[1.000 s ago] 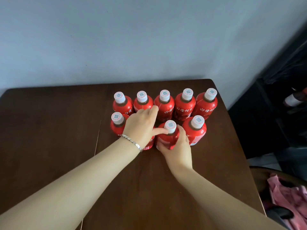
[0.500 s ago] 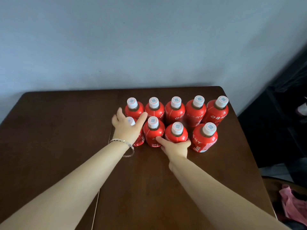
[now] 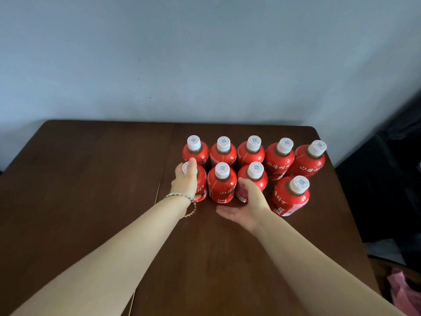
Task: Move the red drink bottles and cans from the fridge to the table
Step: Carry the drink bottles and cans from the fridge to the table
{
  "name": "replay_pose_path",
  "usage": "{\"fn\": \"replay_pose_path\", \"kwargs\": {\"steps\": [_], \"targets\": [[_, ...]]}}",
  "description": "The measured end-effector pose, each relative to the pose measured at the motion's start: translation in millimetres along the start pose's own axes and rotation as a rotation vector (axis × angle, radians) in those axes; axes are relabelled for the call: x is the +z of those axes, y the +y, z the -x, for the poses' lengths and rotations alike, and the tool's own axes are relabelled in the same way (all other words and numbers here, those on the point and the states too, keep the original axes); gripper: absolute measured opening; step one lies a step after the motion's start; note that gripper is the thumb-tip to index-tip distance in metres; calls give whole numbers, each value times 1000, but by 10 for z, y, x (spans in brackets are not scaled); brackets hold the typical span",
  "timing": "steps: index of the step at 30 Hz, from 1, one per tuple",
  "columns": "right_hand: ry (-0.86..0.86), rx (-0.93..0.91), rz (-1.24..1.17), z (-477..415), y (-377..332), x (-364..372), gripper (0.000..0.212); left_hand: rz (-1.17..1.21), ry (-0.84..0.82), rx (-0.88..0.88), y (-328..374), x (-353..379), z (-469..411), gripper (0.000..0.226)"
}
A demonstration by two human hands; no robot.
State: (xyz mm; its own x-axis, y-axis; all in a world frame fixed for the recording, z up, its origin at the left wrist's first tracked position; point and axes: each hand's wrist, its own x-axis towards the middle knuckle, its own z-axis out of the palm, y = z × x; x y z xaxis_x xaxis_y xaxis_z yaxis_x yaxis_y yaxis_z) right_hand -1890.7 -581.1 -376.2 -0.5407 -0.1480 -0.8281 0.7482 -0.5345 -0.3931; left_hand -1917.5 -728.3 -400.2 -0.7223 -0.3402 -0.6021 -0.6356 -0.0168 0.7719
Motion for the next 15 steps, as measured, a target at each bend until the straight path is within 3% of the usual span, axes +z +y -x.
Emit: {"fn": "replay_pose_path", "kwargs": {"steps": [4, 10, 12, 15], "targets": [[-69, -76, -165, -13, 76, 92, 49, 11, 5, 7, -7, 11, -13, 90], [-76, -70, -77, 42, 130, -136, 39, 68, 55, -14, -27, 63, -14, 104], [48, -17, 92, 52, 86, -293, 34, 53, 57, -2, -39, 55, -31, 104], [373, 17, 199, 132, -45, -558, 38, 34, 75, 2, -49, 57, -19, 102]]}}
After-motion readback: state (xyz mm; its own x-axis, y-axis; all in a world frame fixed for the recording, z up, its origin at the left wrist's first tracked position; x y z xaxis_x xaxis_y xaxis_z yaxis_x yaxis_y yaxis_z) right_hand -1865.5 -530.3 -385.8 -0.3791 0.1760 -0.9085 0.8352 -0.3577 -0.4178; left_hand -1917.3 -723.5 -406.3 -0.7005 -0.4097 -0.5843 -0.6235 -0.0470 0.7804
